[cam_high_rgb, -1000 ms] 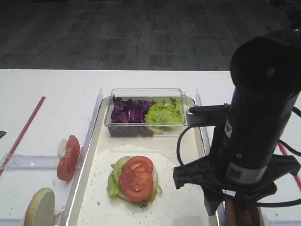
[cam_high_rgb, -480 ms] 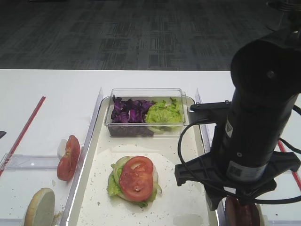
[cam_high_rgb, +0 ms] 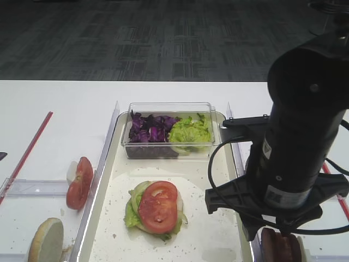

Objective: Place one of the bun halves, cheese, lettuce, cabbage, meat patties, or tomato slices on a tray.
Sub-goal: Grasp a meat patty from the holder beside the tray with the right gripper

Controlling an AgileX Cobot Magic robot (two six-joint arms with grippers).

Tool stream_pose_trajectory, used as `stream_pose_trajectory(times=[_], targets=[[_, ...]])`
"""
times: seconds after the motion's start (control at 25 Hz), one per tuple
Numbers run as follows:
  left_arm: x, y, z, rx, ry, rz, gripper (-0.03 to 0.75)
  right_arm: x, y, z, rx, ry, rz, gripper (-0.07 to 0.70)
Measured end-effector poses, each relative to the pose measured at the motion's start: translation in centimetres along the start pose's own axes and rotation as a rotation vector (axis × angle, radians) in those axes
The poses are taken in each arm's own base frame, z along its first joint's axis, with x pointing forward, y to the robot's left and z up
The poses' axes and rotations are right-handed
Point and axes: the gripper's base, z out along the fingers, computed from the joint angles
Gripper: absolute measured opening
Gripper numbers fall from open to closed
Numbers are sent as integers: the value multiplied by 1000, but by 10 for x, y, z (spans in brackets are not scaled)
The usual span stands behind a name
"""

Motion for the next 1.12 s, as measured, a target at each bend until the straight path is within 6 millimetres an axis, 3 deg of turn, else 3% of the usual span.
stream_pose_trajectory(times=[1.12], targets=[[0,0,0,0,0,0,440,-6,3,20,29,60,-3,360]])
